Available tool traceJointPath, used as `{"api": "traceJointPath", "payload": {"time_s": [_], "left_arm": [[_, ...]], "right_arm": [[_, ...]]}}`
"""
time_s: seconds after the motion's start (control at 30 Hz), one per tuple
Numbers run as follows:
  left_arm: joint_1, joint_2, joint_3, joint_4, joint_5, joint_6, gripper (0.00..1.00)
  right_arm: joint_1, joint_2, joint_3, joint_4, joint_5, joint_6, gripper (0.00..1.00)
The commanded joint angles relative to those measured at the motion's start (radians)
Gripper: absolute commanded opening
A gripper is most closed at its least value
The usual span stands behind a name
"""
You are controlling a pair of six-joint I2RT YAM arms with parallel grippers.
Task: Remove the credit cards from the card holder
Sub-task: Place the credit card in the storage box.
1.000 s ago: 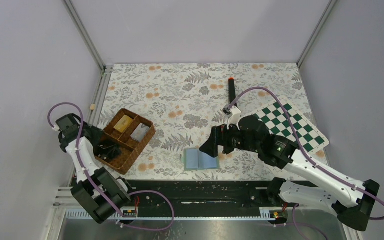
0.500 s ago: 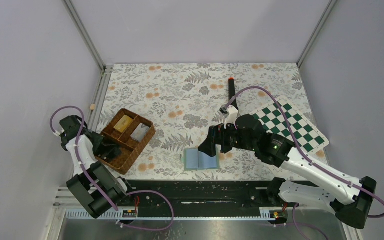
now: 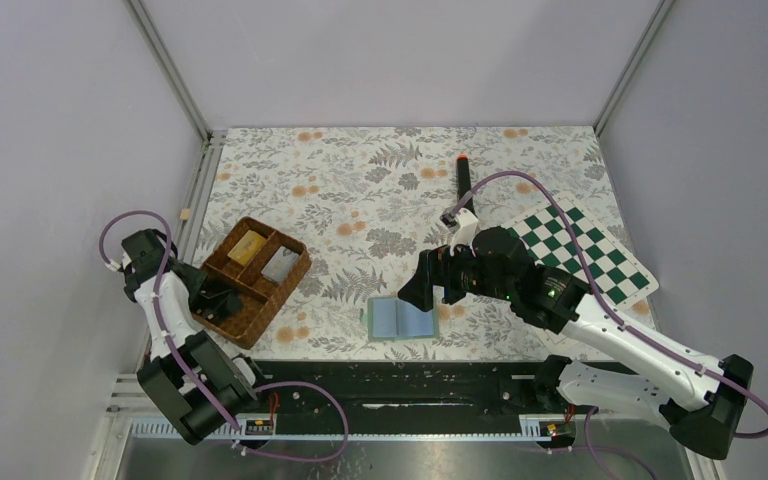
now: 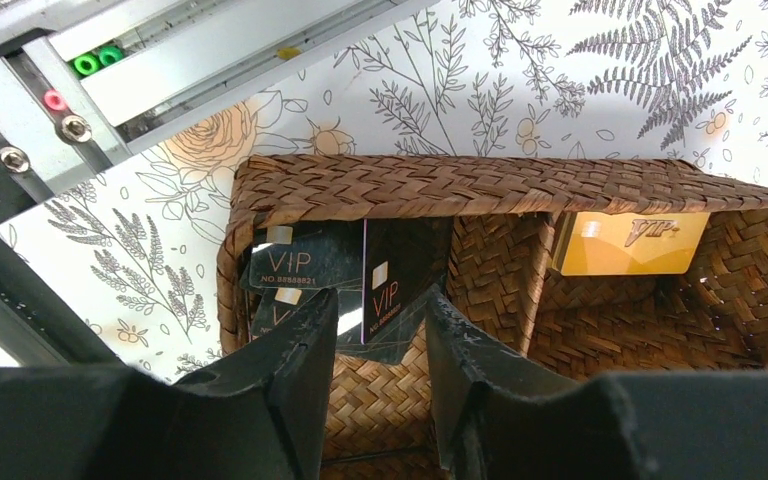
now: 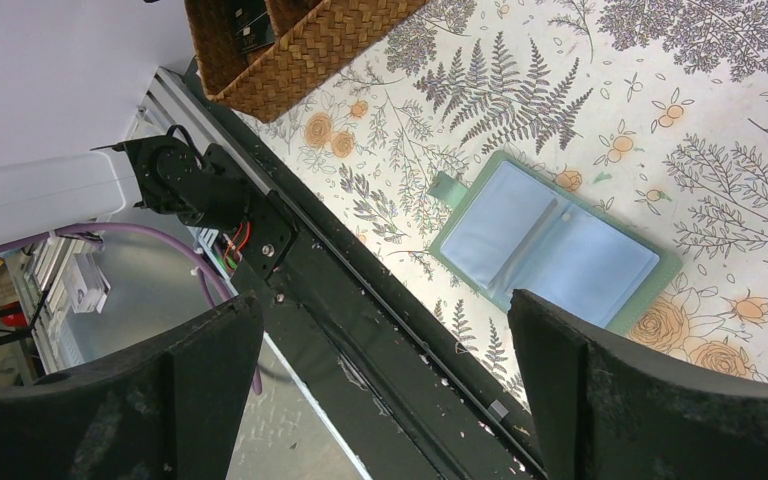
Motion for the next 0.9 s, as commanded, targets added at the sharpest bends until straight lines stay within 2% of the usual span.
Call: {"api": "traceJointPath", "payload": {"time_s": [0.0,0.33,0.57,0.67,0.73,0.87], "left_arm": [[-0.002,0.013,-0.002,0.024,0.018,-0.025,0.37],[-0.002,-0.014,-0.011,-0.007,-0.018,-0.036,0.29],[-0.003,-0.013,-0.015,-0.013,-0.049,-0.052,0.29],[-0.002,-0.014,-0.019,0.003,-0.038,-0.054,0.23],[-0.002,-0.014,-0.017,0.002,-0.039,-0.052,0.14],[-0.002,-0.014,-0.011,-0.004,-0.045,-0.048,0.08]], "right_arm": [[-0.011,0.007,0.048,0.027,-0.029,-0.016,0.98],[-0.012,-0.016,0.033,0.028,-0.026,-0.011,0.98],[-0.013,-0.024,0.033,0.029,-0.034,-0.007,0.98],[-0.014,-0.03,0.032,0.028,-0.034,-0.006,0.98],[-0.014,-0.037,0.029,0.028,-0.033,-0.008,0.99],[-0.014,-0.05,0.022,0.027,-0.026,-0.011,0.98]]}}
